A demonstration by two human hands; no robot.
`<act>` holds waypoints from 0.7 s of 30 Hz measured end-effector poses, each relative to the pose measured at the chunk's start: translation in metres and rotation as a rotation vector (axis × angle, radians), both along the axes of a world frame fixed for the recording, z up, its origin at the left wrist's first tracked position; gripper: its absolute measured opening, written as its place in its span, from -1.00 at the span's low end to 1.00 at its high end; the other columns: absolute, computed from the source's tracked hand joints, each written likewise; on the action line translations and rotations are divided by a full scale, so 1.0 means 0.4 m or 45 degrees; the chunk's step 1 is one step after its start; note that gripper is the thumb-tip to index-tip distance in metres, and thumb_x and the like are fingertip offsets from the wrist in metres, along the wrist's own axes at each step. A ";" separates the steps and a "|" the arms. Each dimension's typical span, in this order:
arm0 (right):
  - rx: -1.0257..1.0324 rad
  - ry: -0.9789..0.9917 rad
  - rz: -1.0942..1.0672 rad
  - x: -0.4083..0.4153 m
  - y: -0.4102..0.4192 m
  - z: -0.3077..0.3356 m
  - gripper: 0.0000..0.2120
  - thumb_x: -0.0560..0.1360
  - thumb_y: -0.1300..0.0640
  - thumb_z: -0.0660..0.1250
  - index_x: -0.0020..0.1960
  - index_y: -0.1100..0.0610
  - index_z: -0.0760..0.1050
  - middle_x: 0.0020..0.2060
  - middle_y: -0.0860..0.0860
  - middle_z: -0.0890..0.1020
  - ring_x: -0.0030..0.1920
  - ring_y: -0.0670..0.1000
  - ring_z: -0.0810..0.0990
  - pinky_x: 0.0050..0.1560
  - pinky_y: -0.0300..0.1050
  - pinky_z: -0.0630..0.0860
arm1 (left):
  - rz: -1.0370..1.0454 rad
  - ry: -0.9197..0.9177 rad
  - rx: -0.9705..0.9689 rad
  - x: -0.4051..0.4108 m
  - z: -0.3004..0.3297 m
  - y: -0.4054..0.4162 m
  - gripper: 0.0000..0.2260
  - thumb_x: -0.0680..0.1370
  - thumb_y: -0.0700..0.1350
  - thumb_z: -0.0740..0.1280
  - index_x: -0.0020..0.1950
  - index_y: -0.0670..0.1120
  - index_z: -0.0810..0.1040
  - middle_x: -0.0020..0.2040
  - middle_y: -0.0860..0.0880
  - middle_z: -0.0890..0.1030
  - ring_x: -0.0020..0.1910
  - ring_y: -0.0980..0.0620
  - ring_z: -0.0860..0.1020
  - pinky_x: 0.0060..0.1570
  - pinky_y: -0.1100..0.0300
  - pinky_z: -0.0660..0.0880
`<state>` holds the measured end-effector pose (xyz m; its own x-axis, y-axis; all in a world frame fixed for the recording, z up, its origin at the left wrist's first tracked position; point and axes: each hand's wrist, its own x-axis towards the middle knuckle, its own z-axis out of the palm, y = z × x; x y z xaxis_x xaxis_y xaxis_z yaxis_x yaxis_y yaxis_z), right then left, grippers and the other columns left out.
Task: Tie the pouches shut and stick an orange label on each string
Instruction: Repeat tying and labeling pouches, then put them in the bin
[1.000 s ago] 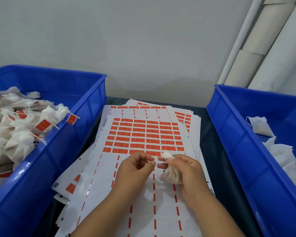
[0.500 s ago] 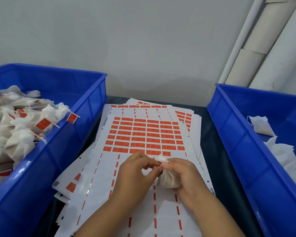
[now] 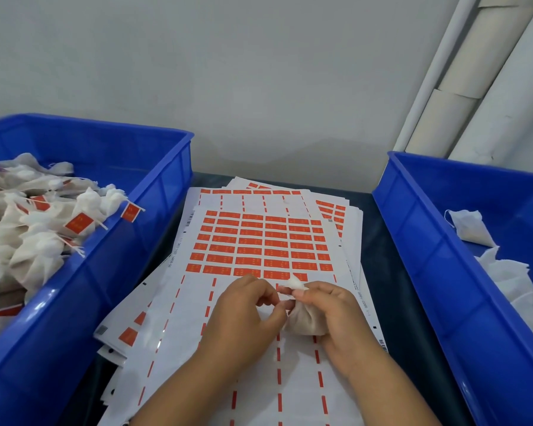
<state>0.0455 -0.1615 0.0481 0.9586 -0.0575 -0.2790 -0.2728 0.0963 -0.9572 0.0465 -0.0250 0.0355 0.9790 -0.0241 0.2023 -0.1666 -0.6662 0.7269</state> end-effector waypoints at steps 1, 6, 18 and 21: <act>0.001 -0.004 -0.011 0.001 0.000 0.002 -0.89 0.50 0.23 0.36 -0.07 0.12 0.66 -0.10 -0.06 0.72 -0.08 0.03 0.70 0.10 0.04 0.56 | 0.031 -0.003 0.009 0.005 -0.001 0.004 -0.75 0.46 0.01 0.40 -0.32 0.19 0.36 -0.24 0.28 0.41 -0.20 0.23 0.44 -0.28 0.53 0.30; -0.096 0.010 -0.035 0.003 0.008 -0.005 -0.94 0.46 0.17 0.43 -0.13 0.02 0.65 -0.12 -0.14 0.70 -0.11 0.05 0.70 -0.03 -0.05 0.63 | 0.123 -0.044 0.145 0.016 -0.008 0.015 -0.86 0.49 0.06 0.34 -0.19 0.16 0.38 -0.22 0.28 0.37 -0.20 0.20 0.42 -0.22 0.54 0.26; -0.448 -0.024 0.485 -0.009 -0.001 0.011 -0.66 0.44 0.21 0.38 0.04 -0.22 0.53 -0.03 -0.20 0.55 -0.05 -0.02 0.60 -0.03 -0.19 0.62 | 0.394 -0.152 -0.018 0.038 0.000 0.049 -0.91 0.51 -0.04 0.34 -0.08 0.08 0.43 -0.06 0.15 0.43 -0.12 0.11 0.46 -0.09 0.33 0.37; -0.421 -0.072 0.550 -0.013 -0.011 0.015 -0.69 0.42 0.09 0.39 0.00 -0.32 0.56 -0.01 -0.29 0.57 0.04 -0.07 0.57 -0.02 -0.25 0.55 | 0.345 -0.245 -0.002 0.025 0.002 0.041 -0.89 0.48 -0.04 0.36 -0.10 0.09 0.43 -0.08 0.15 0.43 -0.12 0.11 0.44 -0.09 0.34 0.34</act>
